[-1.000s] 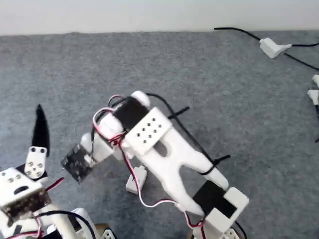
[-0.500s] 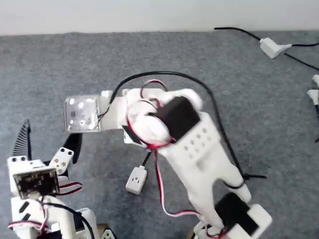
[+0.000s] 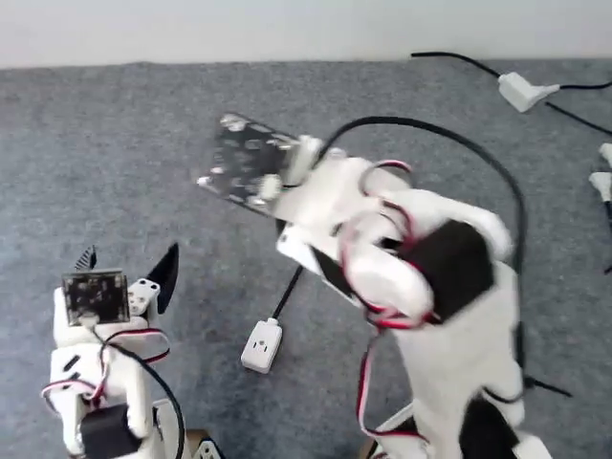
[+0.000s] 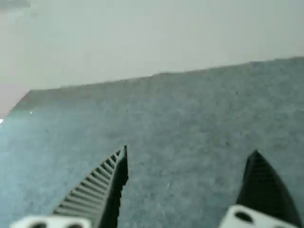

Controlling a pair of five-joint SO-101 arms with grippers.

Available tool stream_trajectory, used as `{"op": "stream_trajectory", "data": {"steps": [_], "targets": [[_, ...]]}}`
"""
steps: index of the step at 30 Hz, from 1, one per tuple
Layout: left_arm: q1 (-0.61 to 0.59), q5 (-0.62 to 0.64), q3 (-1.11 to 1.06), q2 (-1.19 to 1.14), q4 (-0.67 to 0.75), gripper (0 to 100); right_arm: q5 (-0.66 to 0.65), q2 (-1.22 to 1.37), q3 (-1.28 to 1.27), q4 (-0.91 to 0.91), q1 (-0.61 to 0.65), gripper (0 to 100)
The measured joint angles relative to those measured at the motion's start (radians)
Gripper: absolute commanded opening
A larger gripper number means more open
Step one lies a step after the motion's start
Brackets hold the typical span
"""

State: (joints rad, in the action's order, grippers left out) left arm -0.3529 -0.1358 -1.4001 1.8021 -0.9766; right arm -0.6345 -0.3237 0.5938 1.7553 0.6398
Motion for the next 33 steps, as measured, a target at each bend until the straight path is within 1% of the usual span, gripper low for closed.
{"op": "stream_trajectory", "data": {"steps": [5, 7, 12, 15, 20, 23, 24, 28, 33], "targets": [[-0.002, 0.0, -0.183, 0.0, 0.077, 37, 0.021, -0.064, 0.0, 0.002, -0.049, 0.8], [-0.025, 0.0, -0.264, 0.0, 0.121, 37, 0.023, -0.084, -0.012, 0.002, -0.06, 0.8], [-0.117, 0.0, -0.285, 0.0, 0.121, 37, 0.023, -0.135, -0.101, 0.002, -0.066, 0.8], [-0.127, 0.0, -0.276, 0.0, 0.029, 37, 0.023, -0.16, -0.109, 0.002, -0.066, 0.8], [-0.13, 0.0, -0.138, 0.0, -0.224, 37, 0.023, -0.209, -0.11, 0.002, -0.066, 0.8], [-0.132, 0.0, -0.114, 0.0, -0.339, 37, 0.051, -0.236, -0.15, 0.002, -0.066, 0.8], [-0.132, 0.0, -0.114, 0.0, -0.361, 37, 0.055, -0.247, -0.172, 0.002, -0.066, 0.8], [-0.13, 0.0, -0.114, 0.0, -0.364, 37, 0.064, -0.304, -0.255, 0.002, -0.066, 0.8], [-0.13, 0.0, -0.114, 0.0, -0.364, 37, 0.064, -0.381, -0.27, 0.002, -0.066, 0.8]]}}
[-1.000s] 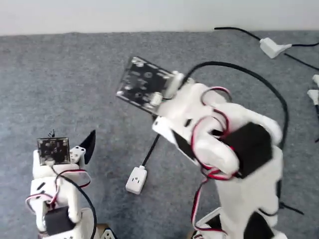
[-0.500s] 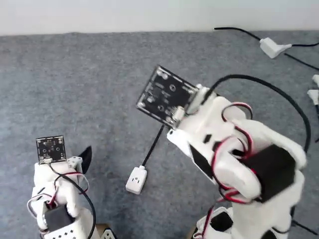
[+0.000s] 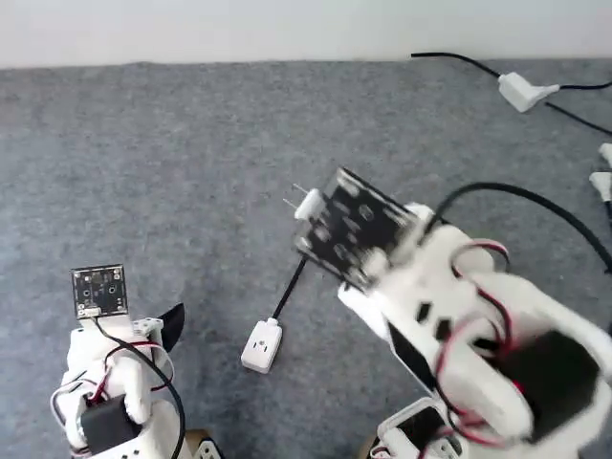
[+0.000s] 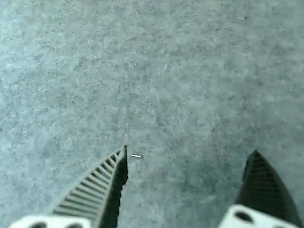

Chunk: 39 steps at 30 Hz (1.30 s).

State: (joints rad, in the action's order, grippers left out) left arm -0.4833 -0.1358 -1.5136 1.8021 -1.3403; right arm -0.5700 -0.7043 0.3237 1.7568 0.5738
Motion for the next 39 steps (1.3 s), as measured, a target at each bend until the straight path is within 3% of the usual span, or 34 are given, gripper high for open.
{"op": "stream_trajectory", "data": {"steps": [7, 39], "targets": [[-0.002, 0.0, -0.164, 0.0, 0.055, 37, 0.006, -0.061, -0.14, 0.0, 0.0, 0.8], [0.0, 0.0, -0.175, 0.0, 0.057, 37, 0.038, -0.203, -0.247, 0.0, 0.0, 0.8]]}}
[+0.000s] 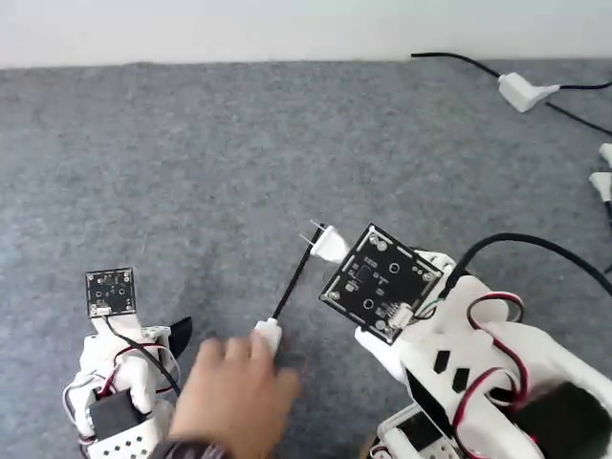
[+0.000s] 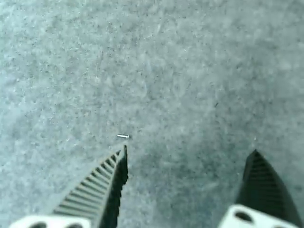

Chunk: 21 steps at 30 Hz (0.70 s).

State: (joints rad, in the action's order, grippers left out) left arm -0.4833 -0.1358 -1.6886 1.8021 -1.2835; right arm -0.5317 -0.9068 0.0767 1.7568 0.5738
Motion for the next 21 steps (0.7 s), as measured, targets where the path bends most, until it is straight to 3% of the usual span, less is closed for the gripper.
{"op": "stream_trajectory", "data": {"steps": [7, 14, 21], "targets": [[0.005, 0.0, 0.0, 0.0, 0.0, 37, 0.0, 0.0, 0.0, 0.0, 0.0, 0.8], [0.193, 0.0, 0.0, 0.0, 0.0, 37, 0.0, 0.0, 0.0, 0.0, 0.0, 0.8], [0.227, 0.0, 0.0, 0.0, 0.0, 37, 0.0, 0.0, 0.0, 0.0, 0.0, 0.8]]}}
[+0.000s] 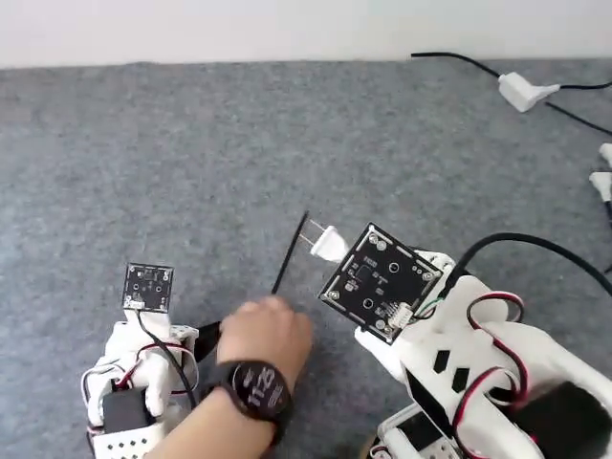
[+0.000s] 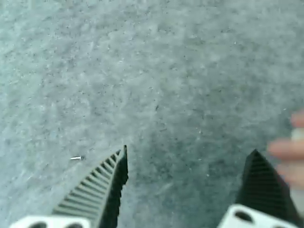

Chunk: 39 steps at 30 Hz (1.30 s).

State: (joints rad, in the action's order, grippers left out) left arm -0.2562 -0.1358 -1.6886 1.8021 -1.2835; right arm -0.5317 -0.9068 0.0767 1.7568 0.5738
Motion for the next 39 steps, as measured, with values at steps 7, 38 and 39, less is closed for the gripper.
{"op": "stream_trajectory", "data": {"steps": [7, 38, 39], "targets": [[0.0, 0.0, -0.002, 0.0, 0.0, 37, 0.0, 0.0, 0.0, 0.0, 0.0, 0.8], [0.0, 0.0, -0.002, 0.0, 0.0, 37, 0.002, 0.003, 0.0, 0.0, -0.049, 0.8], [0.0, 0.0, -0.002, 0.0, 0.0, 37, 0.002, 0.003, 0.0, 0.0, -0.049, 0.8]]}}
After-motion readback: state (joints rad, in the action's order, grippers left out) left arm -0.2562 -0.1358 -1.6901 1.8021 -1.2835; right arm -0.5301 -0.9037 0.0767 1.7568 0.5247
